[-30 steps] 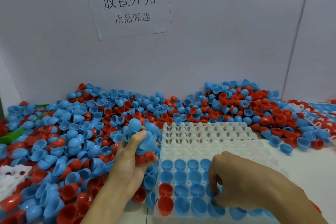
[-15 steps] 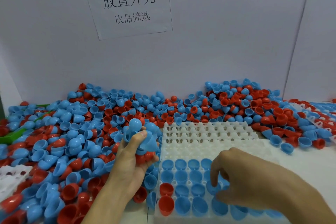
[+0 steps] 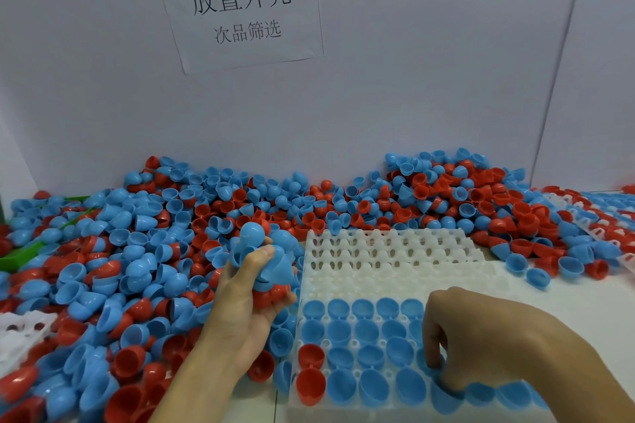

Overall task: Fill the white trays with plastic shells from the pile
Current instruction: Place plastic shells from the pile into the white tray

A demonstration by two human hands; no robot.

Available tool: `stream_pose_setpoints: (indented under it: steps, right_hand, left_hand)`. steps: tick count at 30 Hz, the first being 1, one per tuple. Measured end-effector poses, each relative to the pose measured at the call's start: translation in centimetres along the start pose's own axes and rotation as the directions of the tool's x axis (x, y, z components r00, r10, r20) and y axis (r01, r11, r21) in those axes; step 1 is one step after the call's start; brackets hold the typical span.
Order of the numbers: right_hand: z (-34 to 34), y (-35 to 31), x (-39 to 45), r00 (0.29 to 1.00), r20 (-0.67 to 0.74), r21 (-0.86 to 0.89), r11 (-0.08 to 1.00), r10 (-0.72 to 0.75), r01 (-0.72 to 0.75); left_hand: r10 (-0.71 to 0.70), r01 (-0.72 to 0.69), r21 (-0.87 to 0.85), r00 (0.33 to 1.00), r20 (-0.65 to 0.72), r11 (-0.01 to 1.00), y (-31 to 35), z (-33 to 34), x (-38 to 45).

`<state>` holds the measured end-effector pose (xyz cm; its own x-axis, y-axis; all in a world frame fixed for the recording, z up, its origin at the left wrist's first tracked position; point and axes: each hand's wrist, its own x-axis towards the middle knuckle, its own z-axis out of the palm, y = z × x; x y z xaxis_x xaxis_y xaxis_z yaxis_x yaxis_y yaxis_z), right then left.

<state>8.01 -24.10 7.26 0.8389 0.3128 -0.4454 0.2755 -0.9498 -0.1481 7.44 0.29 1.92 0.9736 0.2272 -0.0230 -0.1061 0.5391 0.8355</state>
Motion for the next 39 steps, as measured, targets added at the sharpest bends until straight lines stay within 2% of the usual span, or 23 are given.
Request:
stream_pose_setpoints:
  steps: [7,18,24,26,31,39]
  right_hand:
    - [0.0,0.1,-0.3,0.997,-0.076,-0.018,1.0,0.011,-0.012]
    - [0.5,-0.4,-0.2,0.996,-0.09,-0.052,0.999,0.001,-0.006]
    - [0.0,-0.4,-0.9,0.951,-0.271,0.028,0.987,-0.147,0.16]
    - [0.2,-0.9,-0.6,0.949,-0.253,0.028,0.979,-0.189,0.202]
    - [0.5,-1.3,0.0,0.963,-0.191,-0.019,0.982,-0.188,0.188]
    - [0.7,-1.3,0.3,0.973,-0.153,0.002,0.985,-0.172,0.175]
  left_hand:
    - [0.0,0.0,-0.011,1.0,0.012,1.0,0.0,0.0,0.0]
    - [-0.004,0.004,0.002,1.0,0.007,1.0,0.0,0.1,0.0]
    - [-0.001,0.001,0.006,1.0,0.006,1.0,0.1,0.1,0.0]
    - [0.0,0.0,0.011,1.0,0.009,1.0,0.1,0.2,0.0]
    - [-0.001,0.001,0.006,1.0,0.013,1.0,0.1,0.1,0.0]
    - [-0.002,0.002,0.007,1.0,0.017,1.0,0.0,0.1,-0.1]
